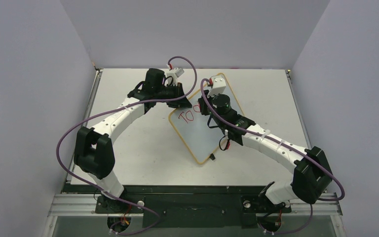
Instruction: Write a sentence on the whiteboard
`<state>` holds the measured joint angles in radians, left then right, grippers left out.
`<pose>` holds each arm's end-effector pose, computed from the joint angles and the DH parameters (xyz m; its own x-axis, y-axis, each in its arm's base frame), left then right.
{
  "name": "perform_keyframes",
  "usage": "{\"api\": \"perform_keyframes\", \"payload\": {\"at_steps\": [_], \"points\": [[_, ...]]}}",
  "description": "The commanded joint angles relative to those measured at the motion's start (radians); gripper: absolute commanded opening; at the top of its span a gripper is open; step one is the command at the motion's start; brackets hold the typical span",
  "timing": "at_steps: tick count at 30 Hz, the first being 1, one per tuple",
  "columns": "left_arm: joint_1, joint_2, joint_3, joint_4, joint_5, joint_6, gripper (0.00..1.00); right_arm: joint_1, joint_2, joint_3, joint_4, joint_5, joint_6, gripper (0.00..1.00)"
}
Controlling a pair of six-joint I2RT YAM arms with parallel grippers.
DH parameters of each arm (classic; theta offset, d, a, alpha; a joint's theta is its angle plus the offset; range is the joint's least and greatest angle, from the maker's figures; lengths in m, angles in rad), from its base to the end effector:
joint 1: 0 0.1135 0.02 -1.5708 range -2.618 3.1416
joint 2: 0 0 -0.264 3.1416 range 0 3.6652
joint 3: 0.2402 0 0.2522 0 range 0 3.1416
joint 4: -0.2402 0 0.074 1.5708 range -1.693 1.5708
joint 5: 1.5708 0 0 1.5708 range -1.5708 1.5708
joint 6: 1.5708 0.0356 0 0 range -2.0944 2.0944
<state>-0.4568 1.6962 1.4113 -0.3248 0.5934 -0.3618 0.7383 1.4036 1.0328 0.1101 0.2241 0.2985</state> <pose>0.3411 -0.1898 0.3049 -0.7557 0.0444 -0.6534 0.5449 0.5961 -0.5897 0.2503 0.2170 0.3130 -0.3285 0.0888 -0.9403 -0.4193 0.8784 0.2294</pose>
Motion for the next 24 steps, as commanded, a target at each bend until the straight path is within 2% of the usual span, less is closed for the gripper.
{"api": "perform_keyframes", "payload": {"at_steps": [1,24], "points": [[-0.022,-0.023,0.003,-0.008,-0.050,0.081,0.00,-0.005,0.028,0.048,0.000,-0.010,-0.003,0.00],[-0.022,-0.017,0.015,-0.016,-0.056,0.080,0.00,-0.002,-0.077,-0.104,-0.020,-0.011,0.035,0.00]]}}
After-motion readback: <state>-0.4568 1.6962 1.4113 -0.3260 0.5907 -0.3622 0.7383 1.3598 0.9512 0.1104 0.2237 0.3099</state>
